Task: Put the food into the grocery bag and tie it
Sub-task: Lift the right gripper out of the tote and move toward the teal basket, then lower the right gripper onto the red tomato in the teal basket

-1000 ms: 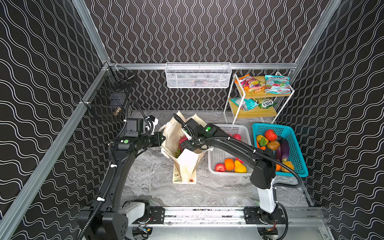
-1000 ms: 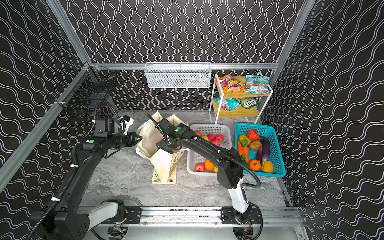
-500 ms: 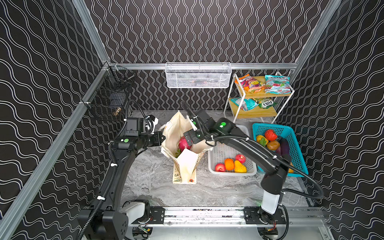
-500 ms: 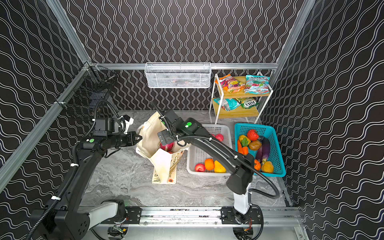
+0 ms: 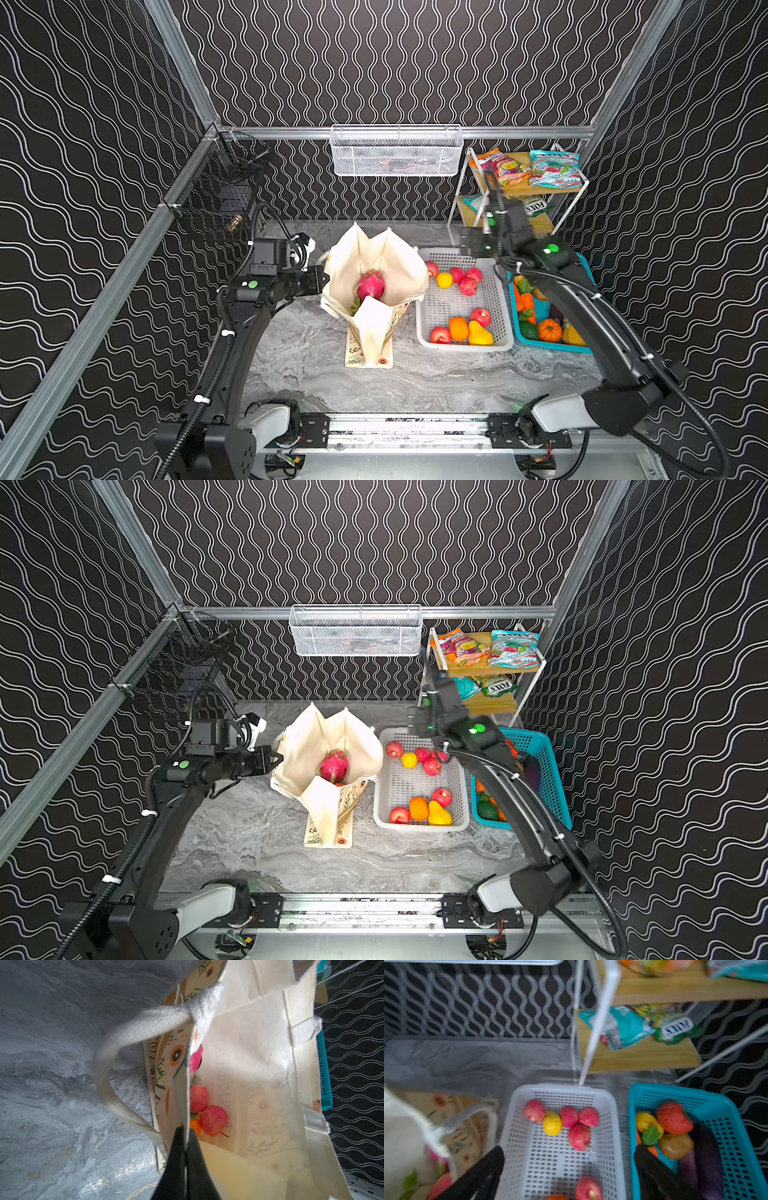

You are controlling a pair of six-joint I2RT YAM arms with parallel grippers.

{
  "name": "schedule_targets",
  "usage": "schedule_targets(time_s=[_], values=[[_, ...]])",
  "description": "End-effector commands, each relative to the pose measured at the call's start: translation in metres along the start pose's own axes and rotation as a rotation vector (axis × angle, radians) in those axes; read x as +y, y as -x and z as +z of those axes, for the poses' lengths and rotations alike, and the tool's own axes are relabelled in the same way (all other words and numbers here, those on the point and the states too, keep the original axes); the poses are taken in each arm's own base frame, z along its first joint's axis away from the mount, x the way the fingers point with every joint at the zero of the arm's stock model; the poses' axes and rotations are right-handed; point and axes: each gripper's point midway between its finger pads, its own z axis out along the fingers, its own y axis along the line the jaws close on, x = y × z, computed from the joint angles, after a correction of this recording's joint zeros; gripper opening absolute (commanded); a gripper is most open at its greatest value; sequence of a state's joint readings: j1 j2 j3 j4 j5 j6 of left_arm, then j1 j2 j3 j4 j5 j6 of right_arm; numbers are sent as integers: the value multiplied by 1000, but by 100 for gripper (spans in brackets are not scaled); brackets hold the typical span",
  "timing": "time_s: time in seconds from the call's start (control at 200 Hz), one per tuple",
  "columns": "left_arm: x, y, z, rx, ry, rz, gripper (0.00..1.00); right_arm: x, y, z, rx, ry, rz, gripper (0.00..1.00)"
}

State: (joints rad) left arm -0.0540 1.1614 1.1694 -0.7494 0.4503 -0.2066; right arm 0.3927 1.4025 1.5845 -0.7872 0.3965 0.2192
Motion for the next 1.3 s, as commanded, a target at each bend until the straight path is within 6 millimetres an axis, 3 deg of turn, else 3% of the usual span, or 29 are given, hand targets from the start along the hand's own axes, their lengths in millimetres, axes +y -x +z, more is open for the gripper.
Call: schedule_targets(time_s=[0.0, 0.14, 0.255, 0.39, 0.876, 1.296], values=[[0, -3, 3, 24, -6, 6, 0, -51, 4, 16, -40, -68, 178, 98], [-1, 0, 4, 20, -15, 17, 0, -114, -18, 40, -12, -125, 373, 98], [-3, -1, 5, 13, -33, 10, 0, -154, -29, 53, -23, -167, 473, 98], [-4, -5, 6, 15, -43, 11, 0, -181, -40, 71, 16, -202, 510, 97], [-8, -7, 10, 24, -67, 9, 0, -213, -89, 147, 146, -208, 598, 98], [-8, -7, 9, 25, -62, 15, 0, -226, -112, 190, 198, -225, 628, 97]])
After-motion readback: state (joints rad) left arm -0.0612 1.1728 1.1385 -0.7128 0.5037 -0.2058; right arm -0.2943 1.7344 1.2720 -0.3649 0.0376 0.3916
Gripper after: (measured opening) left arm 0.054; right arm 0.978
